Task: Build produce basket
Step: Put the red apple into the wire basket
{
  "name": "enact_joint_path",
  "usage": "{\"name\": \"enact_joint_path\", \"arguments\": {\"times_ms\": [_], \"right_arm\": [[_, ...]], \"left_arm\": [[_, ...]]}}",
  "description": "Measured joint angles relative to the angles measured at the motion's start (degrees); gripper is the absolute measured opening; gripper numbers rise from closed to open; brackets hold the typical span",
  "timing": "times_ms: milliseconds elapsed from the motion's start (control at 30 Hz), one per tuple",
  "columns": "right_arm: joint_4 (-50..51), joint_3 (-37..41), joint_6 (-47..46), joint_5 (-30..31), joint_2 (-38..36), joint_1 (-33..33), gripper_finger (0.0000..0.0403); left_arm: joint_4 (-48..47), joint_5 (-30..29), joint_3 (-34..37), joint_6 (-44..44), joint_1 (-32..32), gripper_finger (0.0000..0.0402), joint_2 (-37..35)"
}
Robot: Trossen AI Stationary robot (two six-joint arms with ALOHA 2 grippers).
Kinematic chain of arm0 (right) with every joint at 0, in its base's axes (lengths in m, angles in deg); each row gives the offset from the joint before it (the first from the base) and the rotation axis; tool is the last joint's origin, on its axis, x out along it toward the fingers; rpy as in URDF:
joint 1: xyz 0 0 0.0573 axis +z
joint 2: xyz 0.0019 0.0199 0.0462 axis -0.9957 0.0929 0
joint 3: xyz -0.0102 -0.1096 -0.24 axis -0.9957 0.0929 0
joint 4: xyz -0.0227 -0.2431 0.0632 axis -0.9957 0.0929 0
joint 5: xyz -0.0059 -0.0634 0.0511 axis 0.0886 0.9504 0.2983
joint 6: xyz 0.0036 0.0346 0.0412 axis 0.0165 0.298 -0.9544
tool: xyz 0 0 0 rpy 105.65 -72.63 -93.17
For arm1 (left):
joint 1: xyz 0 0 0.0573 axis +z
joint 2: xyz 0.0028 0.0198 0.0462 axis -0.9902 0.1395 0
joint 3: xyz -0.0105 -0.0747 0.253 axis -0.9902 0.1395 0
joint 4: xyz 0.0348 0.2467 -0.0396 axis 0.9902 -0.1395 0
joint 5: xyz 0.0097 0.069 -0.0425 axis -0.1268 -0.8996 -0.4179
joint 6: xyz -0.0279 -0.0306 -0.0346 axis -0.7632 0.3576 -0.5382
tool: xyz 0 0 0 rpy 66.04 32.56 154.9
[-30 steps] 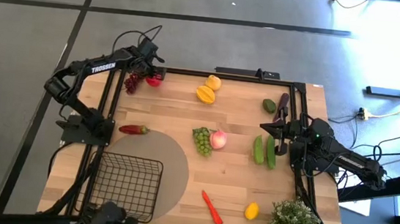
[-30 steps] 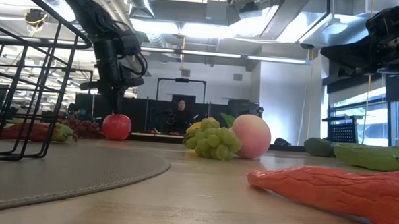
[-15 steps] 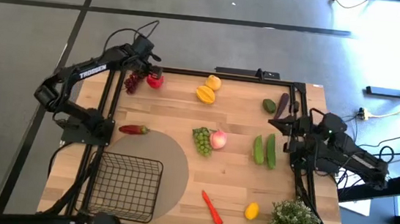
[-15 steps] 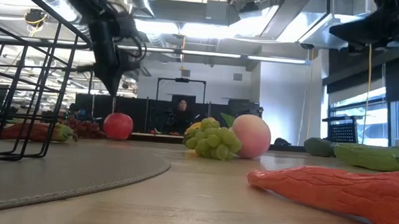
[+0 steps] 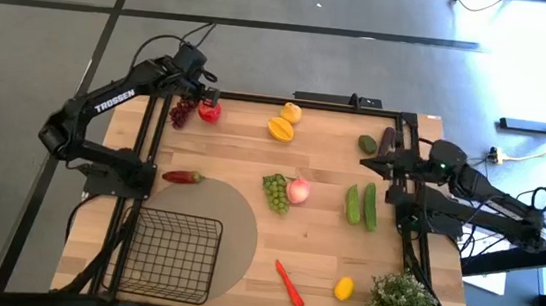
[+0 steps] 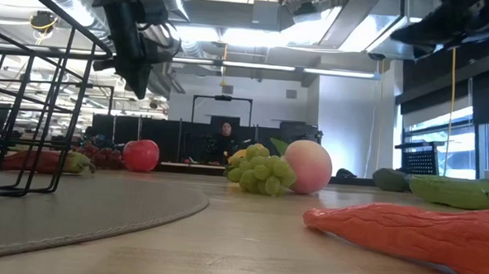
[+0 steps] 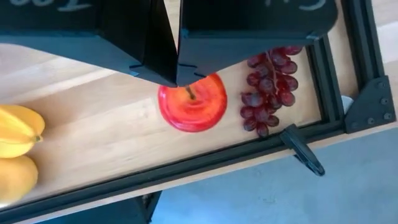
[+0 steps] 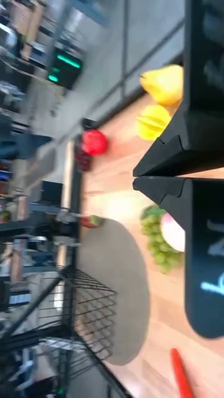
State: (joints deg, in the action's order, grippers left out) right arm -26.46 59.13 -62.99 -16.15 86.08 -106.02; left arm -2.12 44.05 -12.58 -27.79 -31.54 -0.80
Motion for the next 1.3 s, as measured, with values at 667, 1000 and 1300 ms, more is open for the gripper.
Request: {"name": "enact_joint_path", "arguments": {"times_ms": [667, 1000, 1300], "right_arm": [[-4.36, 0.04, -17.02, 6.47, 13.29, -0.02, 0.0000], [-11.42, 0.07, -20.80, 8.46, 20.59, -0.02, 0.0000], [-23.78, 0.07, -19.00, 9.94, 26.56, -0.02, 0.0000]], "left_arm": [[0.28, 3.26, 0.02, -0.41, -0.72, 0.0000, 0.11], [0.34, 3.40, 0.04, -0.18, -2.48, 0.0000, 0.13], [0.51, 3.42, 0.04, 0.05, -3.37, 0.0000, 0.13]]}}
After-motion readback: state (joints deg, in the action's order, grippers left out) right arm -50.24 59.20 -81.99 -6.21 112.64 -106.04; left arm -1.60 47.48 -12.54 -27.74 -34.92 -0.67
